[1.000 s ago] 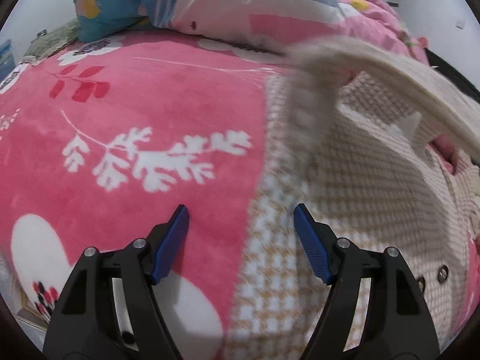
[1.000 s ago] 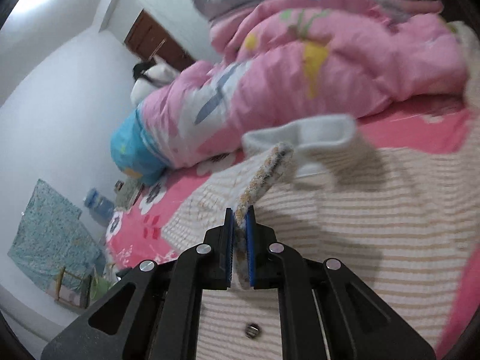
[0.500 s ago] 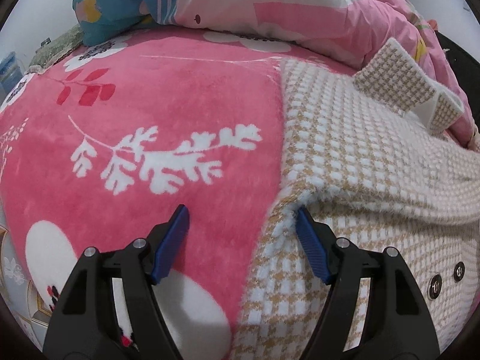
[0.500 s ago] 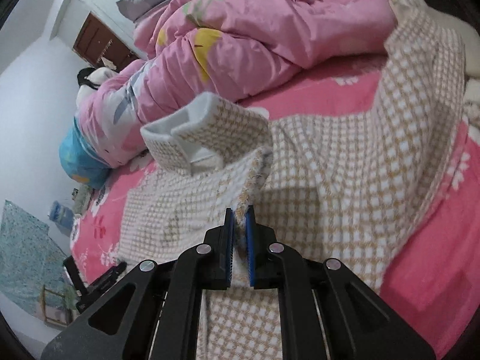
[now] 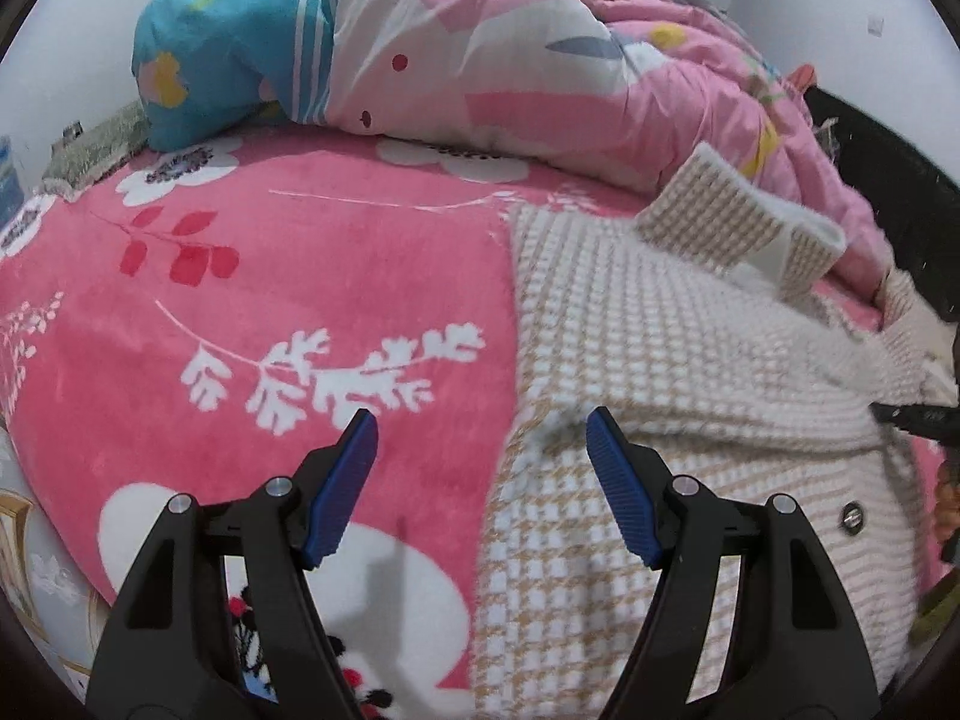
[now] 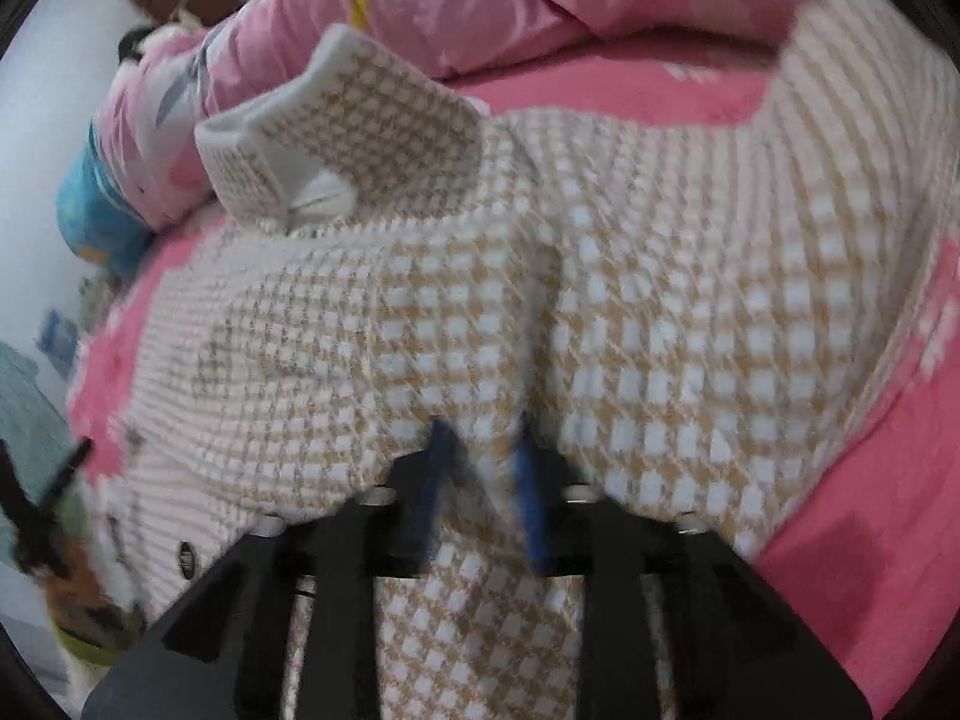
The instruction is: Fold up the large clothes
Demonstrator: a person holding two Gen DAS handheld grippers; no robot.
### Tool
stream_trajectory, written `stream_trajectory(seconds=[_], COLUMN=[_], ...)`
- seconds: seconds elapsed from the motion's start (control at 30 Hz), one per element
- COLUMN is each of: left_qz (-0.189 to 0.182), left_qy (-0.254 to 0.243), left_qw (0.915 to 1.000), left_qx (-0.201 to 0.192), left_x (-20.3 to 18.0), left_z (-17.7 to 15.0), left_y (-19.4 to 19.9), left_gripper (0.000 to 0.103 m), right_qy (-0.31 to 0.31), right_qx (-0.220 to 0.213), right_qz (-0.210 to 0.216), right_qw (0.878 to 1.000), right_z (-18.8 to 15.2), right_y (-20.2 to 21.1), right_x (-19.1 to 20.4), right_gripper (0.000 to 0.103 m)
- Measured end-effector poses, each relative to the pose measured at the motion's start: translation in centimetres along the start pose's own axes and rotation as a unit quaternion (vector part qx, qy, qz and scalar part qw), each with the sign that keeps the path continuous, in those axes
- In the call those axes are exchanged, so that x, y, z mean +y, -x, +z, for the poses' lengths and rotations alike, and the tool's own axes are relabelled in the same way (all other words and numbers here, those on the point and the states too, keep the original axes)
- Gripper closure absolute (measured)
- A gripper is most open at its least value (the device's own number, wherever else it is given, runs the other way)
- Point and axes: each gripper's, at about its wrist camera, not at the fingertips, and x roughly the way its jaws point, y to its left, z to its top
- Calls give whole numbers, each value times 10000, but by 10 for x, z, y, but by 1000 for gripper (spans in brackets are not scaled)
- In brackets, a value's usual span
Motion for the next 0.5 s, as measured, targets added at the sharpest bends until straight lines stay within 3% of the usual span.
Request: stream_trajectory(seconds=[0.13, 0.2, 0.27, 0.33, 0.37, 0.5], left_qz=[-46, -7, -43, -202, -271, -423], left_qy=[-16, -43, -36, -9, -16, -363], left_qw=[9999, 10000, 9999, 9997, 9995, 9981], left_qx=[-106, -56, 93, 136, 172, 276], left_x=[-4, -9, -16, -24, -29, -58], left_z=[10, 21, 33, 42, 45, 57], left_y=[11, 10, 2, -10, -16, -46], left_gripper=[34, 34, 34, 34, 34, 34], right_qy=[261, 294, 342, 524, 544, 617], right_qx=[-578, -577, -308, -13, -44, -636], right_qz=[-45, -206, -624, -1180, -1258, -1381], right_qw=[9980, 9977, 9970, 9916, 9906, 9865], right_z=[13, 14, 8, 3, 0, 0], right_y=[40, 38, 15, -7, -8, 28], right_x=[19, 18, 15, 12, 10, 28], right_gripper=[94, 94, 94, 89, 79, 68])
